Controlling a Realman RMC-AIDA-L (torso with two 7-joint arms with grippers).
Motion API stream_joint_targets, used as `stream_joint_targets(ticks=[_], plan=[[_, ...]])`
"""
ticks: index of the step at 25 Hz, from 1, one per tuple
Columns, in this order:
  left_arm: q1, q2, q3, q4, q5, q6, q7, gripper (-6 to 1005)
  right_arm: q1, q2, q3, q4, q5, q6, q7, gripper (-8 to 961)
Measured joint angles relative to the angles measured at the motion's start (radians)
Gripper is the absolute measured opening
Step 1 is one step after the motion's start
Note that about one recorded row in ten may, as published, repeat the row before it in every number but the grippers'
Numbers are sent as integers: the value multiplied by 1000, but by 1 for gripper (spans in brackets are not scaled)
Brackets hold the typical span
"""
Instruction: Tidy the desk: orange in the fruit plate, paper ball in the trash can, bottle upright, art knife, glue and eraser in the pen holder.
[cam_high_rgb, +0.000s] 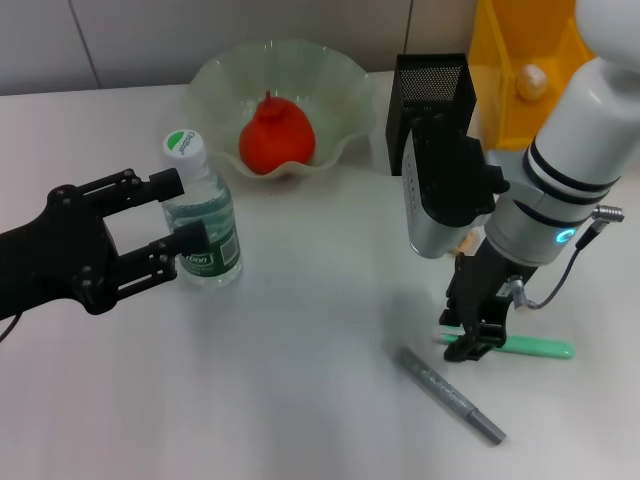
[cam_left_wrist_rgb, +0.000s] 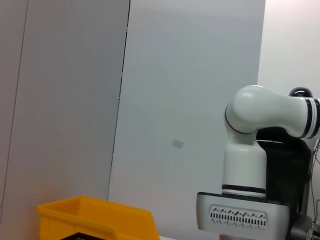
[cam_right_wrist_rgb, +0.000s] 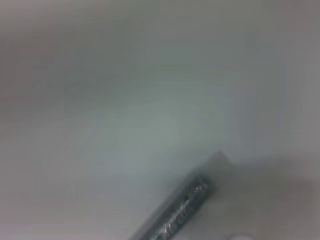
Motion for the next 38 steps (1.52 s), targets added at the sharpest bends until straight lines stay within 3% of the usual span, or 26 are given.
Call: stream_joint_targets(ticks=[38], plan=[[1,0,-25,0,0,0,8,626,-10,-4,-3,-69,-13,-51,44,356]])
